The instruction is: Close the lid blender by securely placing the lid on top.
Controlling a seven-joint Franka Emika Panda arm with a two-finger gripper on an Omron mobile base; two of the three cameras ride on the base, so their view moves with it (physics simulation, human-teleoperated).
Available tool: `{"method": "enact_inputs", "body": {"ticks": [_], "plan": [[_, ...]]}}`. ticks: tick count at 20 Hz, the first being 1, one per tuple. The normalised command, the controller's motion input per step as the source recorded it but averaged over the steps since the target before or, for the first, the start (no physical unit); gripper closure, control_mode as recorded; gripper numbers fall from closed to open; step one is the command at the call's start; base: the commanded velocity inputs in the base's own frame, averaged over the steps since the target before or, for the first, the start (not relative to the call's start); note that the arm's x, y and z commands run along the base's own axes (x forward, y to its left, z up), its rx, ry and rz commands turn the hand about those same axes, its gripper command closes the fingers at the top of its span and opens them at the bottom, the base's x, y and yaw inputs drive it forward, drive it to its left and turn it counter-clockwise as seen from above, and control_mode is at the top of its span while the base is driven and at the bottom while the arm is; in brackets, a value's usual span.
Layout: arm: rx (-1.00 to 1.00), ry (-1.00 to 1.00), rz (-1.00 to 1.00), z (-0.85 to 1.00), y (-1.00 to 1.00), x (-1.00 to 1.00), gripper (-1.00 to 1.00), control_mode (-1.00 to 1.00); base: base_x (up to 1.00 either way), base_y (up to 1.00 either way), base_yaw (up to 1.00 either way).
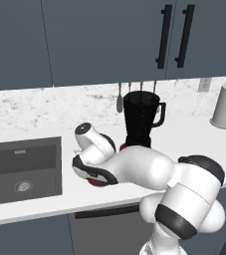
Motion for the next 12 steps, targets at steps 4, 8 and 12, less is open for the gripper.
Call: {"method": "enact_inputs", "body": {"ticks": [4, 8, 12], "plan": [[0.0, 0.0, 0.0, -0.19, 0.0, 0.07, -1.0, -1.0, 0.0, 0.0, 0.0], [0.0, 0.0, 0.0, -0.22, 0.0, 0.06, -1.0, -1.0, 0.0, 0.0, 0.0], [0.0, 0.0, 0.0, -0.18, 0.0, 0.08, -1.0, -1.0, 0.0, 0.0, 0.0]]}}
